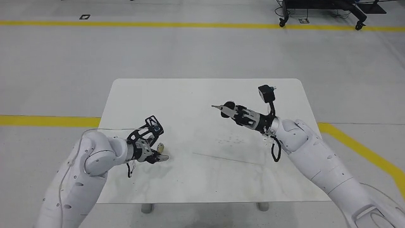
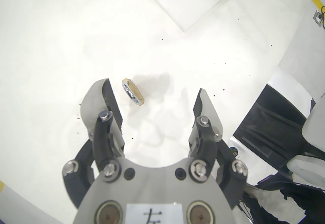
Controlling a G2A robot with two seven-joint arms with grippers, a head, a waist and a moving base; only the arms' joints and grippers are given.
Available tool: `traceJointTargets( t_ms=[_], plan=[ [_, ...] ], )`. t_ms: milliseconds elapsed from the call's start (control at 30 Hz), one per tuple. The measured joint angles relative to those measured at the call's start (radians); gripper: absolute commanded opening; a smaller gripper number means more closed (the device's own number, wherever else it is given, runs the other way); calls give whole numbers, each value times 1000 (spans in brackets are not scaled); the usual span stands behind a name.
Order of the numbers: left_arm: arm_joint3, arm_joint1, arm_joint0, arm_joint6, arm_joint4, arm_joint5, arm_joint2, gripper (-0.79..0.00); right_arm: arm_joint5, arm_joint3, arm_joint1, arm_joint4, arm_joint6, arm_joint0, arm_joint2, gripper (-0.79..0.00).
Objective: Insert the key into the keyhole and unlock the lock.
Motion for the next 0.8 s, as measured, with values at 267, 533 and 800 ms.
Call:
traceJointTargets(
  t_ms=[267, 533, 800],
  plan=[
    [60, 3, -34, -7, 12, 24, 40, -376, 0, 0, 0, 0, 0, 0, 0, -785],
    [110, 2, -71, 13, 11, 44, 72, -468, 0, 0, 0, 0, 0, 0, 0, -785],
    [152, -4, -132, 5, 10, 70, 130, -785, 0, 0, 0, 0, 0, 0, 0, -785]
  ],
)
